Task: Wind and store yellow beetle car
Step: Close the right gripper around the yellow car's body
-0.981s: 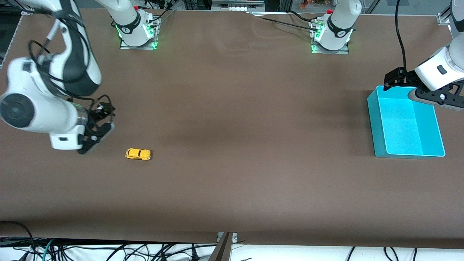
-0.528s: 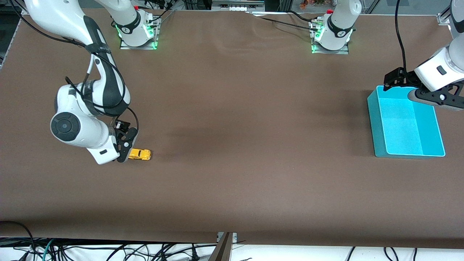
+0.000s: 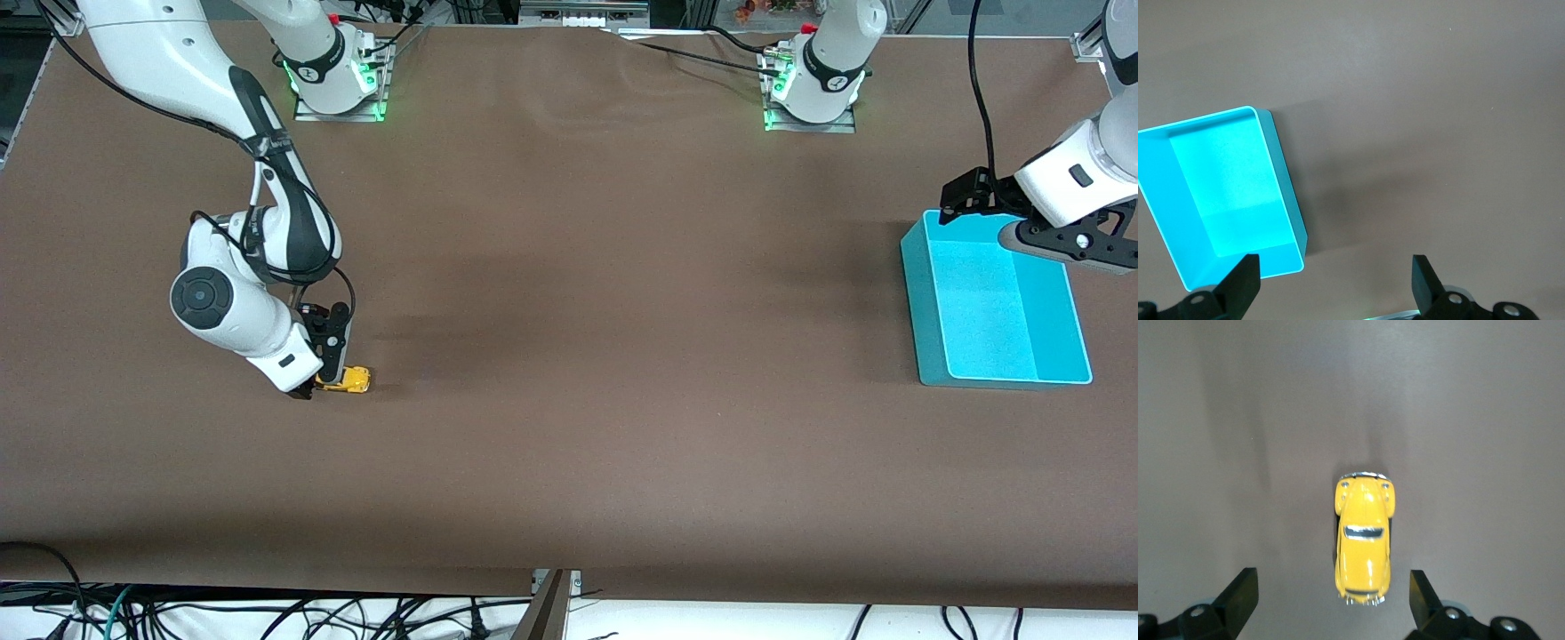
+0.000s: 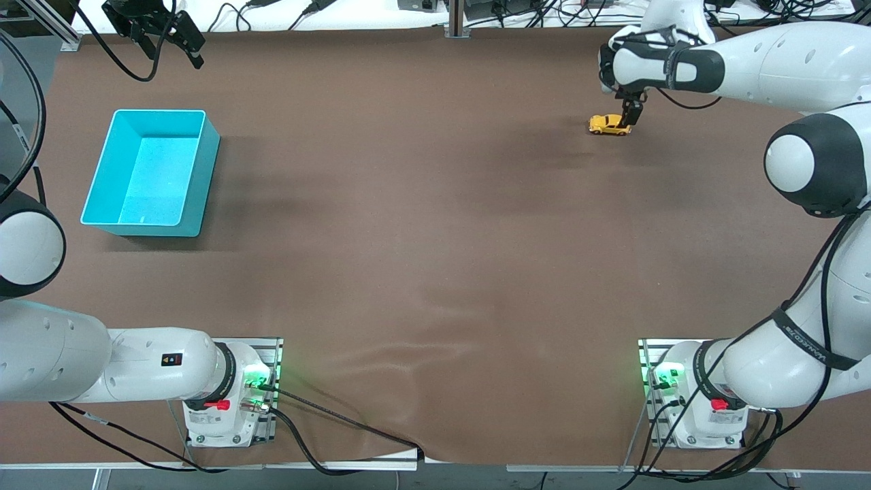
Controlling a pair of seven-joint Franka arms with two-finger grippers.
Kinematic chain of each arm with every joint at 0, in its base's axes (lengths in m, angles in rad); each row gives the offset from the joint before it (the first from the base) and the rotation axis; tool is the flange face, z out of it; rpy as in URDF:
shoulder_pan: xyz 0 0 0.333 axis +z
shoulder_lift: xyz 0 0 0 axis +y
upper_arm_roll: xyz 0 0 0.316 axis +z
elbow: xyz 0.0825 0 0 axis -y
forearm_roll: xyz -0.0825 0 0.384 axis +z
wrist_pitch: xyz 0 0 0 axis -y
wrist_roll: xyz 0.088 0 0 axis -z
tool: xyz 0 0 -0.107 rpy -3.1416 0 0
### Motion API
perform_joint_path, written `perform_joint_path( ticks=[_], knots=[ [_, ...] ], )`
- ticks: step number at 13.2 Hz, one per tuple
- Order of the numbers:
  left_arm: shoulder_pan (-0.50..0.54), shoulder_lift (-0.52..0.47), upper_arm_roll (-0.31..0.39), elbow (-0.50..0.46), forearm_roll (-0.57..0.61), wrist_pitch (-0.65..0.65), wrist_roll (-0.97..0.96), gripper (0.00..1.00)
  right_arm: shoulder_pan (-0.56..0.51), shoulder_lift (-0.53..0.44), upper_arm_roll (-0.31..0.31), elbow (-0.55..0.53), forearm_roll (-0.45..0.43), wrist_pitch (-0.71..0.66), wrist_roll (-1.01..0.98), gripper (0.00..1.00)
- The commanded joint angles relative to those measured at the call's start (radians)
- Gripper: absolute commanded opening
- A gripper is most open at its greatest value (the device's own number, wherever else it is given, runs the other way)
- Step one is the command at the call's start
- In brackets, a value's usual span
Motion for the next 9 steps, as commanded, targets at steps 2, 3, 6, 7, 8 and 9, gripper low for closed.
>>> perform_joint_path(
  ticks=[2, 3, 6, 7, 8, 9],
  knots=[
    [0.0, -0.003, 0.0, 0.003, 0.014, -0.012, 0.011, 1.0, -0.01, 0.015, 0.004, -0.048, 0.039, 0.083, -0.077, 1.0],
    [0.0, -0.003, 0.002, 0.003, 0.014, -0.012, 0.011, 1.0, -0.01, 0.017, 0.004, -0.051, 0.039, 0.1, -0.082, 1.0],
    [0.0, -0.003, 0.002, 0.003, 0.014, -0.012, 0.011, 1.0, -0.019, 0.031, 0.004, -0.051, 0.039, 0.117, -0.094, 1.0],
    [0.0, -0.003, 0.002, 0.003, 0.014, -0.012, 0.012, 1.0, -0.022, 0.031, 0.004, -0.051, 0.04, 0.118, -0.113, 1.0],
    [0.0, -0.003, 0.0, 0.002, 0.014, -0.012, 0.011, 1.0, -0.031, 0.035, 0.004, -0.051, 0.04, 0.124, -0.122, 1.0],
    [0.0, -0.003, 0.002, 0.003, 0.014, -0.012, 0.011, 1.0, -0.036, 0.044, 0.005, -0.051, 0.043, 0.136, -0.14, 1.0]
  ],
)
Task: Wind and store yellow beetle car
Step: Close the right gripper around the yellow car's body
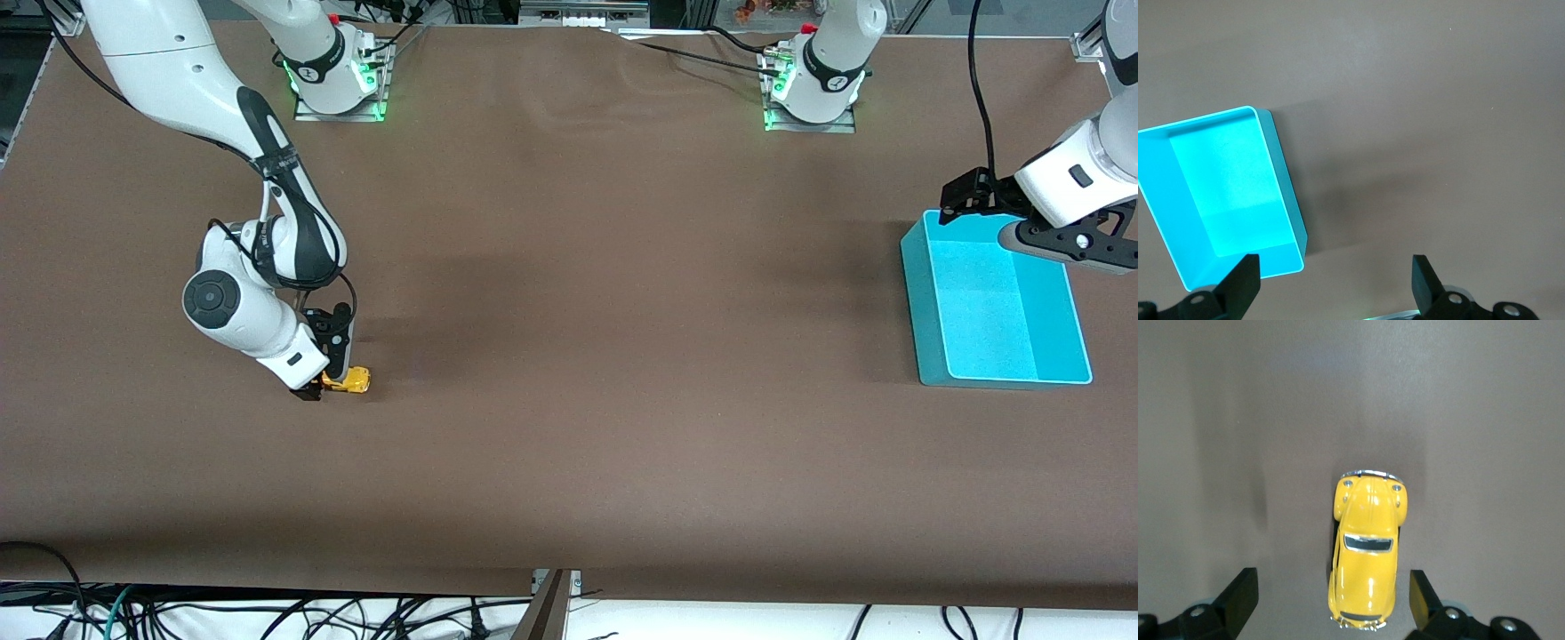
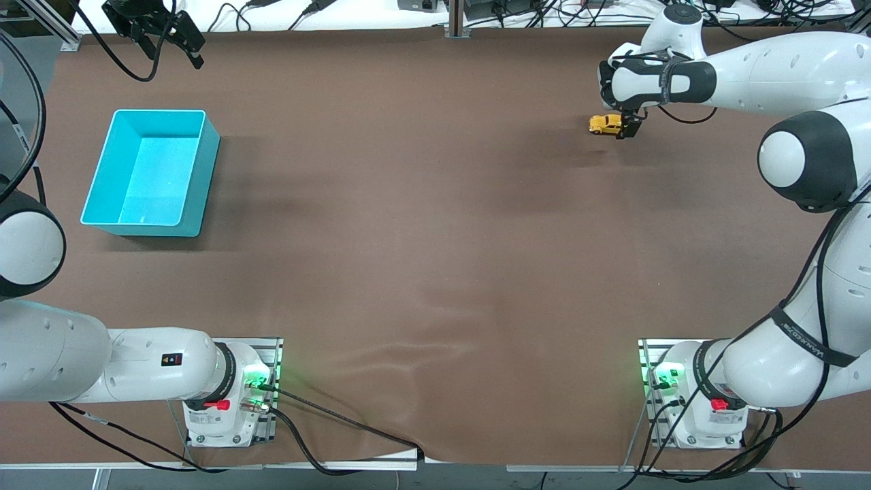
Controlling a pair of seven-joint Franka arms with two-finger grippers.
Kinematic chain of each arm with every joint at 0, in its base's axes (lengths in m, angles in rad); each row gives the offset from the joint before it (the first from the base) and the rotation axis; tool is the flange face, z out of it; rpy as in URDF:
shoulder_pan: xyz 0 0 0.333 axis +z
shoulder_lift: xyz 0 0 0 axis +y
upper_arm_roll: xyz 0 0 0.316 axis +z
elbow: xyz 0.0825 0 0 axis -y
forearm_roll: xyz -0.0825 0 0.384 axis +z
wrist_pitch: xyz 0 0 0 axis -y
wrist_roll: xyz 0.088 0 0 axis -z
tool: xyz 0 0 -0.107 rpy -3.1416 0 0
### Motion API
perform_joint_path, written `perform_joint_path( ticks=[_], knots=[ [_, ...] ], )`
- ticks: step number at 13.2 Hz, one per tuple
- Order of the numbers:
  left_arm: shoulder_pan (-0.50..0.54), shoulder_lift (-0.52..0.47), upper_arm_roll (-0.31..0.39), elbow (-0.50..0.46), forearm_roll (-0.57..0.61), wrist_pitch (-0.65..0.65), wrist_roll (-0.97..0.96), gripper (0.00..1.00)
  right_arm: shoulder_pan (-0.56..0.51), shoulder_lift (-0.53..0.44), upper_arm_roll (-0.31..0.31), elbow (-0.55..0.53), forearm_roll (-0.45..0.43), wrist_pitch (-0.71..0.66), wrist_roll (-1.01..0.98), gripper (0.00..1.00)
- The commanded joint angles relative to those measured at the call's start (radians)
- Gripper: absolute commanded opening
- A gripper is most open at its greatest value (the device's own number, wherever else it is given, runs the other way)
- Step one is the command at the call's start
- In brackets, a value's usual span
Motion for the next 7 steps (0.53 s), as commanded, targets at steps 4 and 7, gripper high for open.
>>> perform_joint_path(
  ticks=[4, 7],
  knots=[
    [0.0, -0.002, 0.002, 0.002, 0.014, -0.01, 0.011, 1.0, -0.023, 0.021, 0.006, -0.011, 0.089, 0.056, -0.125, 0.99],
    [0.0, -0.002, 0.002, 0.002, 0.014, -0.01, 0.011, 1.0, -0.02, 0.021, 0.006, -0.01, 0.089, 0.058, -0.126, 0.89]
  ],
)
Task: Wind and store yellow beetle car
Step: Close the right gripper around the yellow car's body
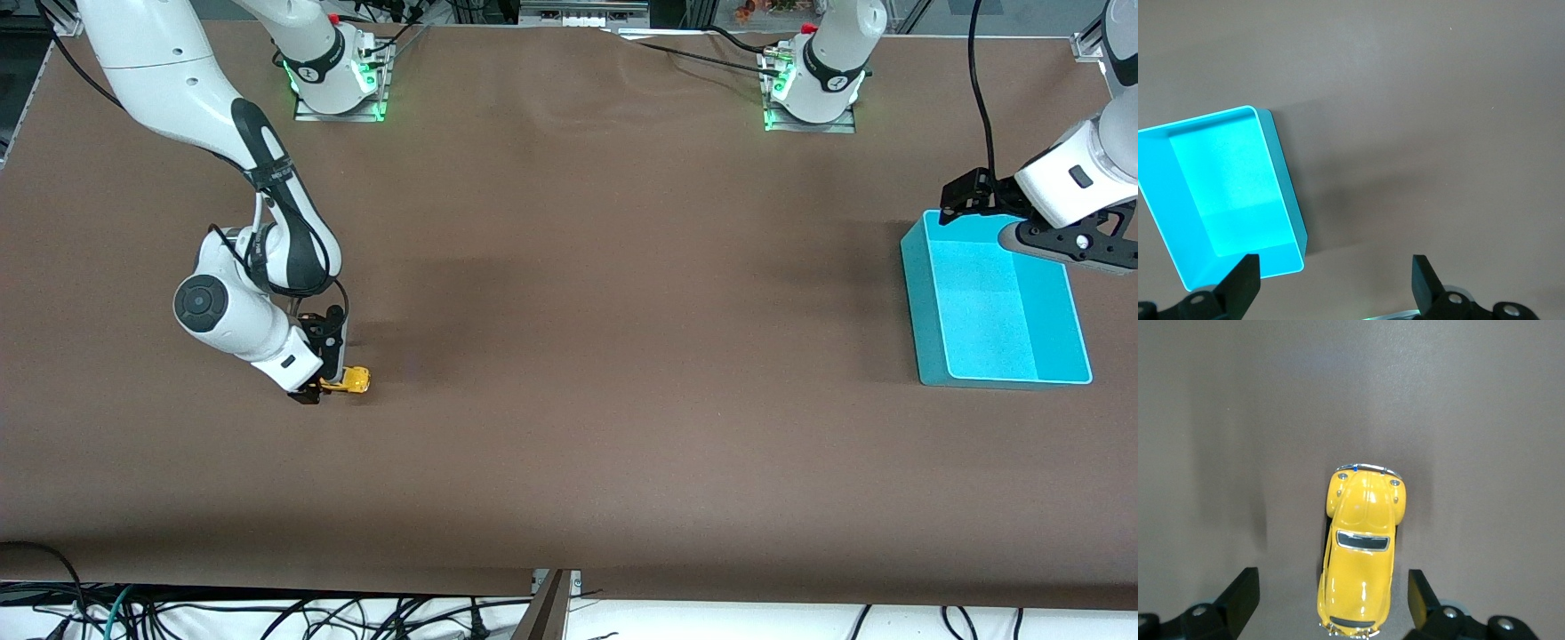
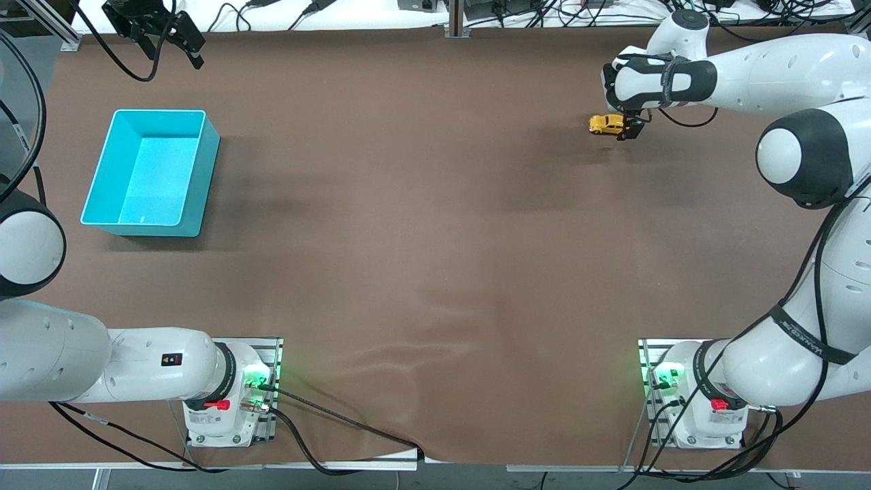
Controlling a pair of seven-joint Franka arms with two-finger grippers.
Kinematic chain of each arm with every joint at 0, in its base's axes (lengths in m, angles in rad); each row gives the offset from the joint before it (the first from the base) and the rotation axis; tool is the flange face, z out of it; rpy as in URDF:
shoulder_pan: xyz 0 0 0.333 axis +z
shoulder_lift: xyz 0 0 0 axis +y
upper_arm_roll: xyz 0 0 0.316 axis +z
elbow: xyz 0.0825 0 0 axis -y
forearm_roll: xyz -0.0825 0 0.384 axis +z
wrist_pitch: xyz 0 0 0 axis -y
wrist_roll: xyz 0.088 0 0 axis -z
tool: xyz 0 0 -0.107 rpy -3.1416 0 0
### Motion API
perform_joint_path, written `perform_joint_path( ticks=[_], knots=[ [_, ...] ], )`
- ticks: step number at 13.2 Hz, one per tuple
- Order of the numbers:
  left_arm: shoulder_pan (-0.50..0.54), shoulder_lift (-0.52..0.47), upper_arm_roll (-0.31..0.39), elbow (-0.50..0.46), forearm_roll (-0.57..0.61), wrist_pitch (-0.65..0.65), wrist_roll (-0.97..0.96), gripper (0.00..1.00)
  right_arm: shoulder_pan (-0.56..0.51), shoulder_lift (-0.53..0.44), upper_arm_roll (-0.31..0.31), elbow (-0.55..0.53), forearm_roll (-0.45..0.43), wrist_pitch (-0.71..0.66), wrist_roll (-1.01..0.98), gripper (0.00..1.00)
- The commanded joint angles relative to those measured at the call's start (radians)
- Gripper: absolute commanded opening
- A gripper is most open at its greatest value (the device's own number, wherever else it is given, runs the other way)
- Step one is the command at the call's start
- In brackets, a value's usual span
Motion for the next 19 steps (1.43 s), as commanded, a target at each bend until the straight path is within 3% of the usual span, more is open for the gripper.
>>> perform_joint_path(
  ticks=[1, 4, 5, 19],
  knots=[
    [0.001, -0.003, 0.001, 0.002, 0.014, -0.01, 0.011, 1.0, -0.004, -0.005, 0.006, -0.009, 0.024, 0.018, -0.029, 0.8],
    [-0.001, -0.003, 0.001, 0.002, 0.014, -0.009, 0.011, 1.0, -0.004, -0.005, 0.006, -0.009, 0.024, 0.018, -0.029, 0.41],
    [0.001, -0.003, 0.001, 0.002, 0.014, -0.01, 0.011, 1.0, -0.004, -0.005, 0.006, -0.009, 0.024, 0.018, -0.028, 0.38],
    [0.001, -0.001, 0.001, 0.002, 0.014, -0.01, 0.012, 1.0, 0.047, -0.005, 0.061, -0.004, 0.026, 0.006, 0.047, 0.33]
  ],
)
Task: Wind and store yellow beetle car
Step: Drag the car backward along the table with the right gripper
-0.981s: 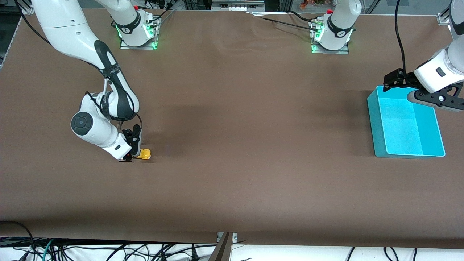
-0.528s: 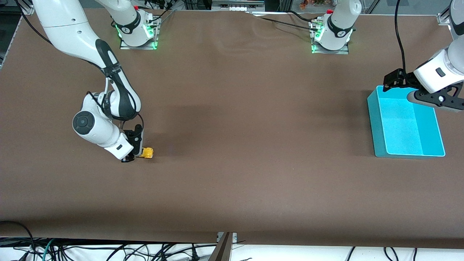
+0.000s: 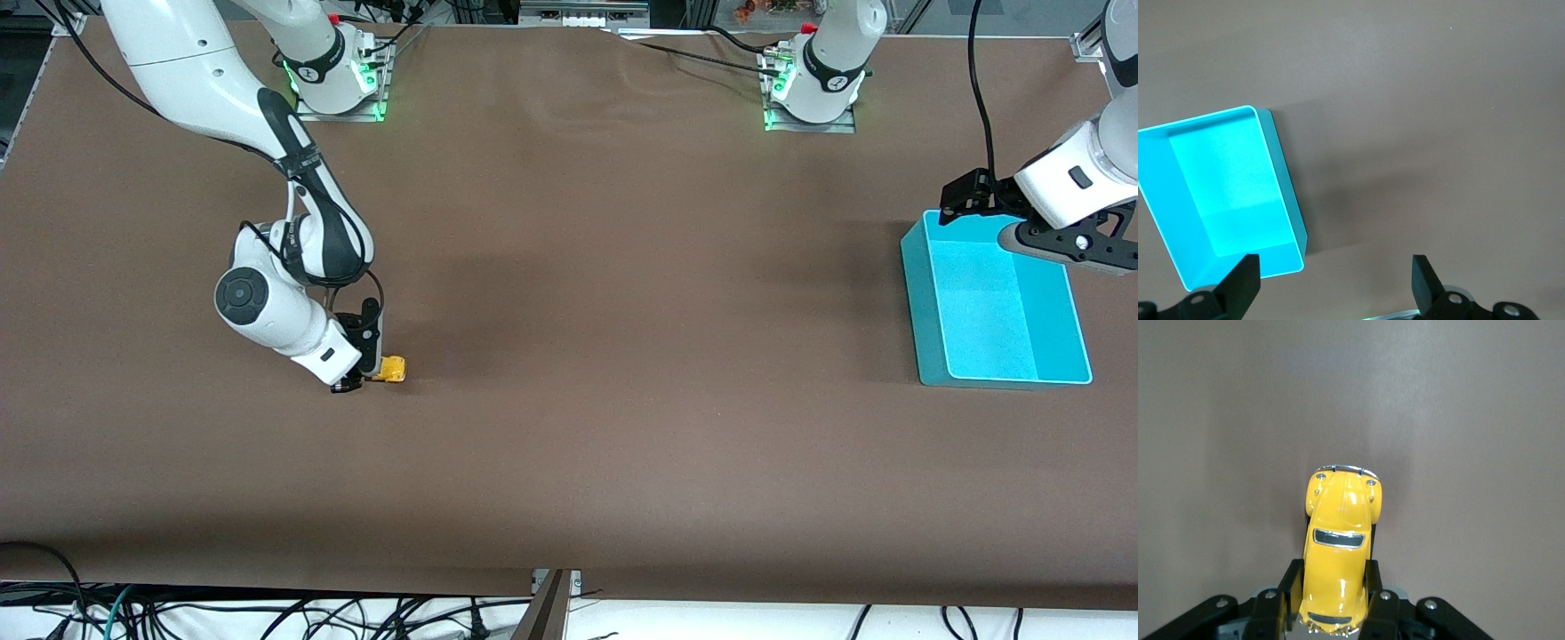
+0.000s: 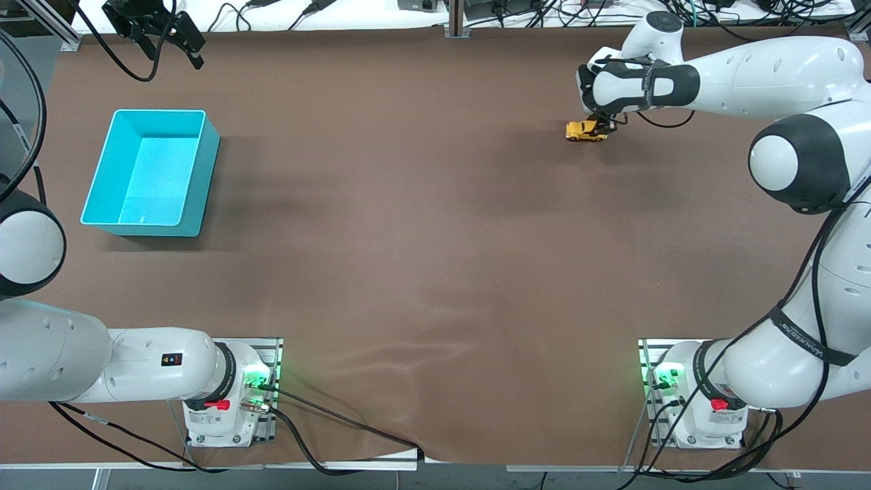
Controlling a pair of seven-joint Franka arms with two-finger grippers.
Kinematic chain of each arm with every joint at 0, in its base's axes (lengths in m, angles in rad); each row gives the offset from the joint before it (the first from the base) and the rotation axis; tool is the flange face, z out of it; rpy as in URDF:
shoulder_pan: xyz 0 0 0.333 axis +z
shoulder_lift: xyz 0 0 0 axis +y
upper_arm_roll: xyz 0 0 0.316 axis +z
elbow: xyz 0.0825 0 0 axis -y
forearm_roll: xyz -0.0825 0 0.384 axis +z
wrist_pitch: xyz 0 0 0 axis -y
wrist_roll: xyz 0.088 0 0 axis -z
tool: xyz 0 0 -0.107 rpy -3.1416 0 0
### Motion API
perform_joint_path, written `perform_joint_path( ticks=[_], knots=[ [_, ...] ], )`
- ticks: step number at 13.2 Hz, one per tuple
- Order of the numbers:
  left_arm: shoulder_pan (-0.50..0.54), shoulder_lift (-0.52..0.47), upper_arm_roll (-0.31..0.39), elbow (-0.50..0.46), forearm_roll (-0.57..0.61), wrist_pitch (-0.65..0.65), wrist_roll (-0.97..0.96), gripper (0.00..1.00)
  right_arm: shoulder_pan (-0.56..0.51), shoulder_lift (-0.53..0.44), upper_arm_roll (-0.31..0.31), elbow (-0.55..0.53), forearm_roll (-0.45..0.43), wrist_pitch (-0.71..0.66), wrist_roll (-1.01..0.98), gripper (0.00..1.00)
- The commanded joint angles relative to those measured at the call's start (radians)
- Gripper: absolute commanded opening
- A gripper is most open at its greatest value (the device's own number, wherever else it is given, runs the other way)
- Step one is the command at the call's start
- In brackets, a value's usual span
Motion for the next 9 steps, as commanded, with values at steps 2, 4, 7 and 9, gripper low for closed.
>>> perform_joint_path(
  ticks=[2, 4, 7, 9],
  knots=[
    [0.001, -0.002, 0.001, 0.002, 0.014, -0.009, 0.012, 1.0, -0.002, 0.0, 0.001, -0.015, 0.018, -0.005, -0.011, 0.33],
    [0.001, -0.002, 0.001, 0.002, 0.015, -0.009, 0.011, 1.0, -0.013, 0.008, 0.001, -0.015, 0.017, -0.003, -0.029, 0.33],
    [0.001, -0.002, 0.001, 0.002, 0.014, -0.009, 0.011, 1.0, -0.054, 0.017, -0.001, -0.016, 0.017, 0.0, -0.099, 0.33],
    [0.001, -0.002, 0.0, 0.002, 0.014, -0.009, 0.011, 1.0, -0.071, 0.018, -0.001, -0.015, 0.017, 0.001, -0.138, 0.33]
  ],
)
